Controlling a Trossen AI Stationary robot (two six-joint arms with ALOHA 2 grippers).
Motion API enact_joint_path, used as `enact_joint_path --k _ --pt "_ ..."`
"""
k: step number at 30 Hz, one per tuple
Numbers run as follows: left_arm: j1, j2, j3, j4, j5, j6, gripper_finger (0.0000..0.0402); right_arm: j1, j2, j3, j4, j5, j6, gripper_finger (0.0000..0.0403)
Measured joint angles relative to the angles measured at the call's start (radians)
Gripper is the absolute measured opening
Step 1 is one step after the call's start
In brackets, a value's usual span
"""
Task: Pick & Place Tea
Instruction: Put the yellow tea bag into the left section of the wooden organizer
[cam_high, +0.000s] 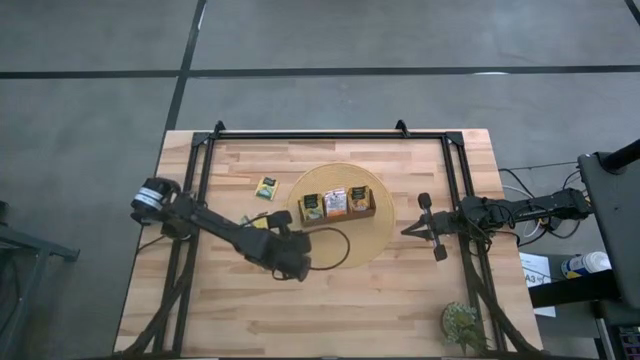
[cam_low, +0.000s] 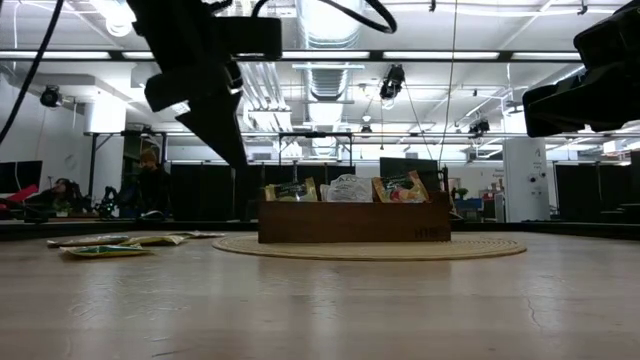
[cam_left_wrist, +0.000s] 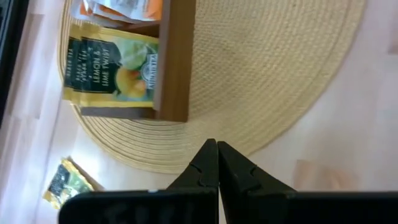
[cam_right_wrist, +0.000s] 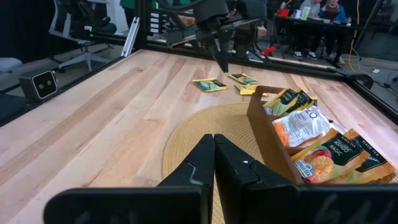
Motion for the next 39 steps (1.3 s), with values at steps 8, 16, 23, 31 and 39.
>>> enact_joint_path --k 8,16,23,31,39 --pt "-0.105 -0.001 -0.008 -0.050 0.001 -0.173 0.0000 0.000 0.000 0.000 0.000 0.000 0.000 0.0008" --pt "-0.246 -0.003 -0.008 -0.132 -0.036 -0.432 0.0000 0.000 0.000 0.000 0.000 0.000 0.000 0.0008" --pt "-0.254 -0.004 -0.008 -0.131 -0.035 -0.428 0.0001 0.000 0.000 0.000 0.000 0.000 -0.002 0.0009" --pt "-0.254 -0.004 -0.008 -0.132 -0.035 -0.376 0.0029 0.000 0.000 0.000 0.000 0.000 -0.002 0.0009" --pt "-0.257 -0.004 -0.008 -0.132 -0.034 -0.404 0.0094 0.000 0.000 0.000 0.000 0.000 -0.002 0.0008"
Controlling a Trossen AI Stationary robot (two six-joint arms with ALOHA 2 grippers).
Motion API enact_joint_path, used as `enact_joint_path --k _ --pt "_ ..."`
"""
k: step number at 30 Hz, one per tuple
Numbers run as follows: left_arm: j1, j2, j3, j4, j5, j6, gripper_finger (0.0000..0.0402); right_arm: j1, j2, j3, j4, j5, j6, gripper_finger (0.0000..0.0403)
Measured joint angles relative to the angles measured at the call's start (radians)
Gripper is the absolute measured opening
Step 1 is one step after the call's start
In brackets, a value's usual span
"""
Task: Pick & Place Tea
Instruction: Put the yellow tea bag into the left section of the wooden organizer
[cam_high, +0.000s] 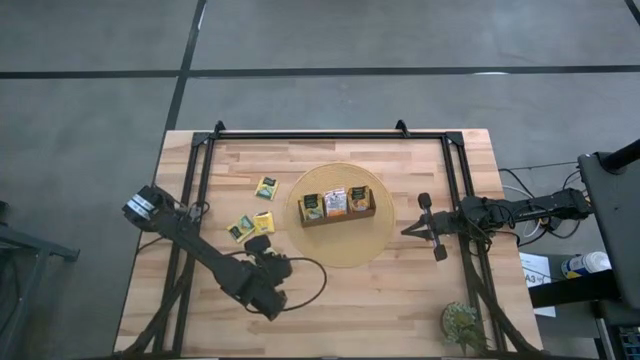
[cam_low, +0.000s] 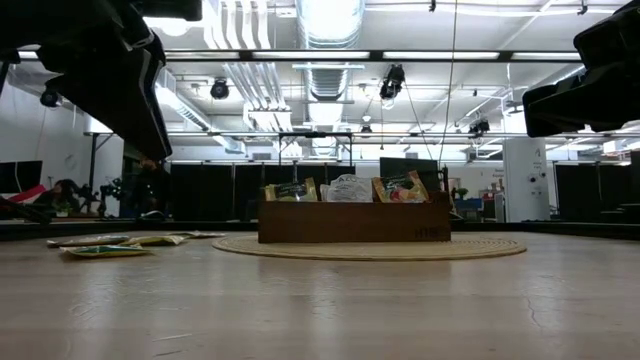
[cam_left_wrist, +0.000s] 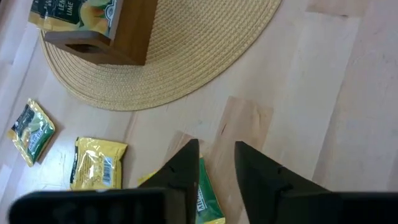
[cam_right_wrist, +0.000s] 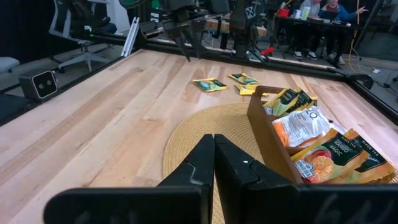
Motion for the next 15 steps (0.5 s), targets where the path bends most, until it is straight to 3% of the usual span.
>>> enact_joint_path --k 5,15 --pt "0.000 0.000 -0.008 -0.036 0.033 -0.072 0.0122 0.000 0.000 0.000 0.000 0.000 0.001 0.0009" --pt "0.003 0.000 -0.155 -0.038 0.104 -0.242 0.0124 0.000 0.000 0.000 0.000 0.000 0.001 0.0008"
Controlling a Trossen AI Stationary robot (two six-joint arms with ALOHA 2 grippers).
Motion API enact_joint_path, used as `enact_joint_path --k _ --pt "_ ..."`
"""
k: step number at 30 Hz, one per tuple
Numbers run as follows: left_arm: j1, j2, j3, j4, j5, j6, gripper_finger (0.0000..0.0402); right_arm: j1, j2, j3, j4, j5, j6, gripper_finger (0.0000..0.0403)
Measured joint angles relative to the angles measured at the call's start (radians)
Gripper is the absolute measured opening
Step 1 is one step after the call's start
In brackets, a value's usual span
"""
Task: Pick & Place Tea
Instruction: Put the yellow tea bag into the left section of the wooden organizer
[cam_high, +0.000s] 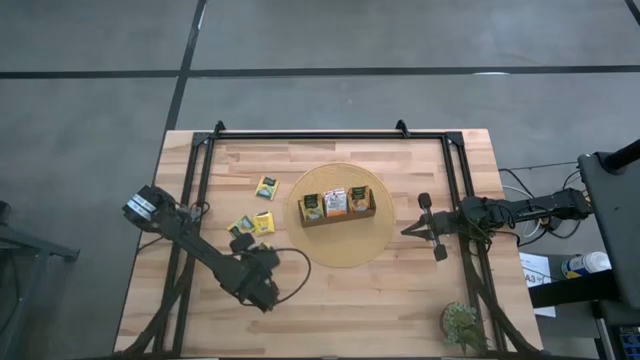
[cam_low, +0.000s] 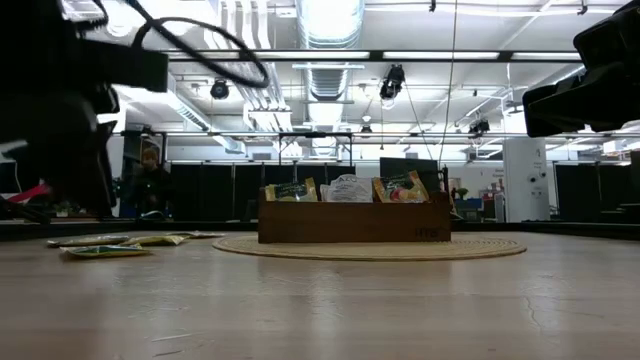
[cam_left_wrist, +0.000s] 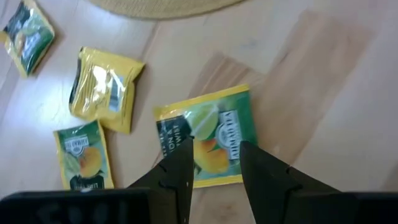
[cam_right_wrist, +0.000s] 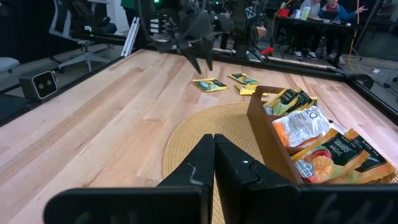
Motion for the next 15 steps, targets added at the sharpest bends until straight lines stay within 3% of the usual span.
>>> enact_joint_path --k 15 --pt "0.027 0.000 -0.089 0.140 0.039 -0.003 0.0124 0.000 0.000 0.000 0.000 0.000 0.001 0.0009"
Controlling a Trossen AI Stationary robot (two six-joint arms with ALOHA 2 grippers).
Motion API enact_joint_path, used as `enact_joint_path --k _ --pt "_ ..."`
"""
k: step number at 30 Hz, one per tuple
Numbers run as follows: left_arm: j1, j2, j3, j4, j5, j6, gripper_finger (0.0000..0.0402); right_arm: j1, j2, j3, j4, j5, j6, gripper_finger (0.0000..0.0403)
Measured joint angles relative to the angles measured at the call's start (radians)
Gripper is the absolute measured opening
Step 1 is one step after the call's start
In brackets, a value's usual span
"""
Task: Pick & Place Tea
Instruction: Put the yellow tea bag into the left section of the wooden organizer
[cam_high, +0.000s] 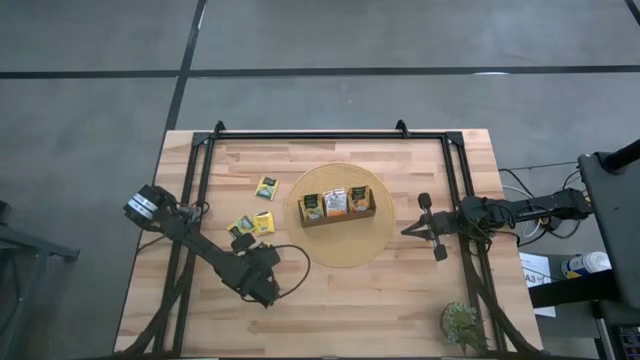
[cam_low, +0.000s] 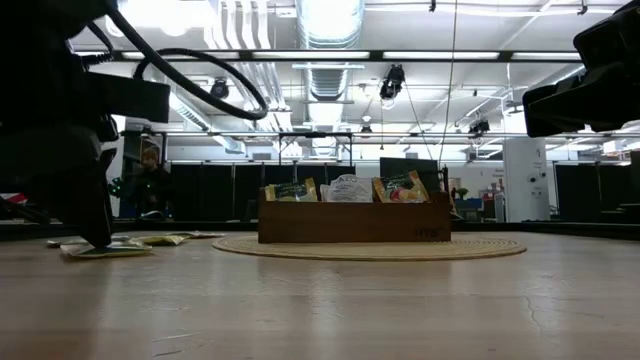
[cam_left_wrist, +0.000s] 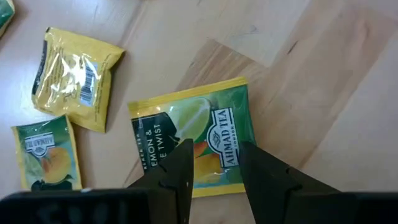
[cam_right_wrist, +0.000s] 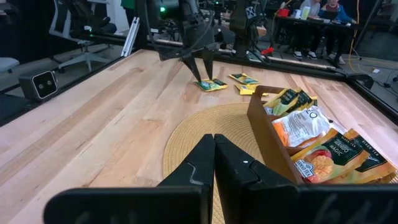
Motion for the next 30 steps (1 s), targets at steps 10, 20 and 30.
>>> enact_joint_path --k 10,20,30 --pt "0.015 -0.003 -0.023 0.064 0.019 0.028 0.0124 0.000 0.000 0.000 0.000 0.000 -0.001 0.0009" --pt "0.015 -0.030 0.010 0.071 0.041 0.046 0.0124 0.000 0.000 0.000 0.000 0.000 -0.001 0.0009" --pt "0.015 -0.033 0.002 0.128 0.046 0.060 0.0124 0.000 0.000 0.000 0.000 0.000 -0.001 0.0008"
